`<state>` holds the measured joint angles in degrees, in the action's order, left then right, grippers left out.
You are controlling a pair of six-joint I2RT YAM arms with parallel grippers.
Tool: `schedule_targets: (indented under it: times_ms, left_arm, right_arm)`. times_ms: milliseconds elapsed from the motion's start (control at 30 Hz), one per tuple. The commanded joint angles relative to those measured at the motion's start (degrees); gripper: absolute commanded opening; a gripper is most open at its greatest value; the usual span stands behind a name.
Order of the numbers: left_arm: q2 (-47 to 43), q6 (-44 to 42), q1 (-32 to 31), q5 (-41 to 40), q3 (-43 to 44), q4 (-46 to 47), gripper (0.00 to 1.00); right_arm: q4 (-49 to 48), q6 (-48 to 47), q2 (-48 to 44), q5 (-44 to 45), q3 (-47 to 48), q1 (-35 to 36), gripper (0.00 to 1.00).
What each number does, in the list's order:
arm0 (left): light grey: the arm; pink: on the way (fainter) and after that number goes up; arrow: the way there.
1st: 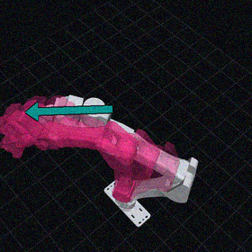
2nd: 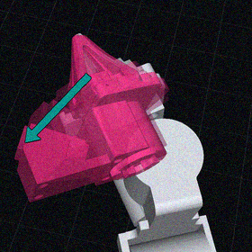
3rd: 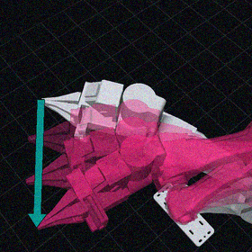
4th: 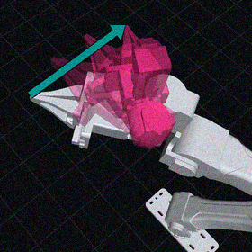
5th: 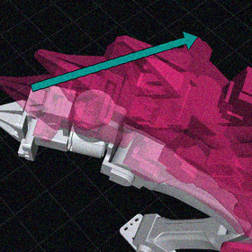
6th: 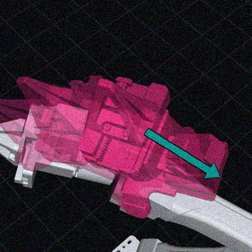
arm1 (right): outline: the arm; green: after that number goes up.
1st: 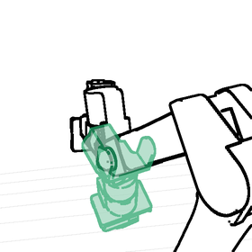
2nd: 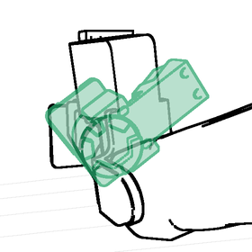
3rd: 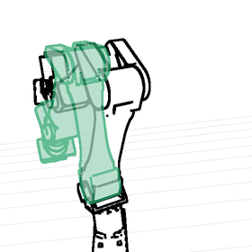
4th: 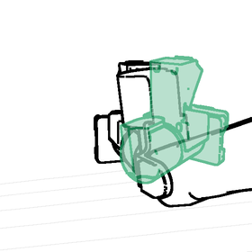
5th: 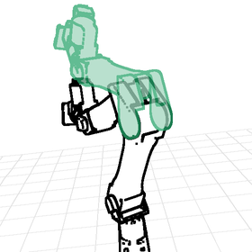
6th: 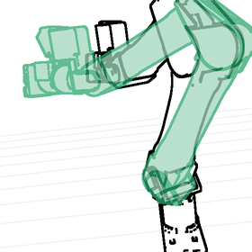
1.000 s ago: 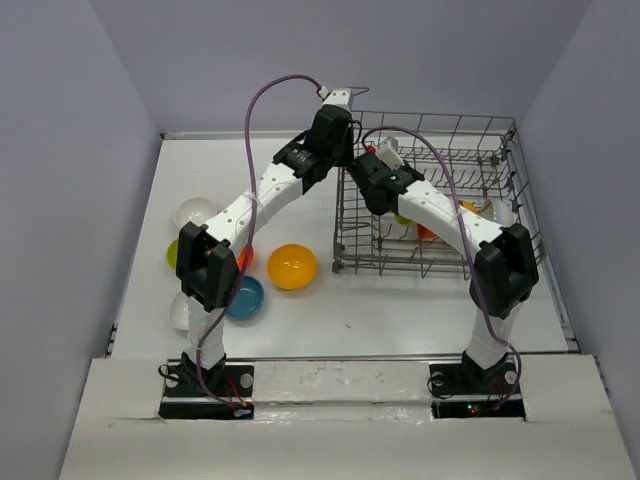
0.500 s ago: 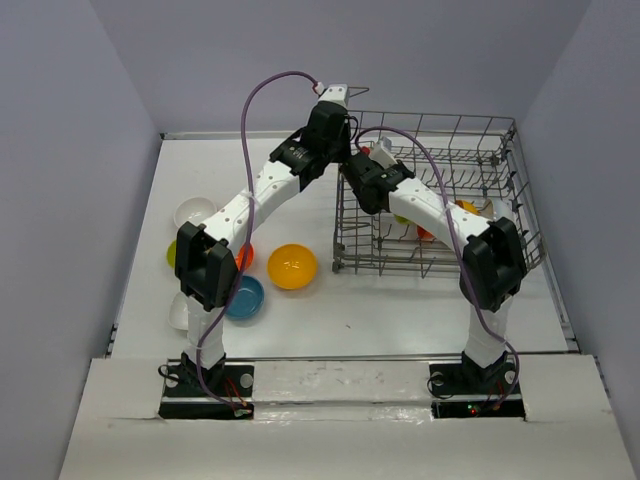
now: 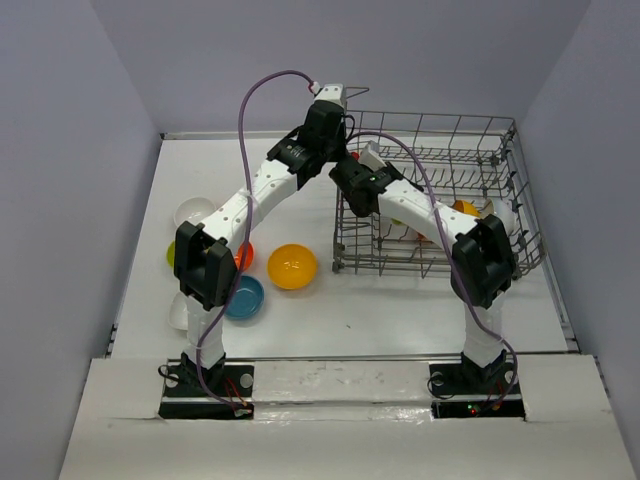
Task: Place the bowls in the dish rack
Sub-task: Insert the bowl into the dish rack.
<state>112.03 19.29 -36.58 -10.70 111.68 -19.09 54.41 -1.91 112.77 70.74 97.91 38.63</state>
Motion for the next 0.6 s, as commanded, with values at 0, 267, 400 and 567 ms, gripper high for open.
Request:
schedule_targets:
  times_ms: [0,267,400,567]
  left_arm:
    - [-0.23,-0.22,-1.13,1.73,1.79,0.64,0.0]
    - [-0.23,-0.3,-1.04,2.0,1.53,0.9,0.0]
    - [-0.23,-0.3,-1.04,2.09,1.53,0.9,0.0]
    - [-0.06,-0.22,-0.95,2.26,1.61,1.07,0.0]
  right_arm:
    - [-2.29,0.07,2.63,-0.78,2.02,1.97,0.04]
    - [-2.65,-0.28,3.86,-0.87,2.37,3.11,0.11]
    - [-3.43,-0.99,4.12,-1.3,2.2,3.64,0.16]
    - [-4.31,-1.43,4.3,-2.97,2.38,4.17,0.22]
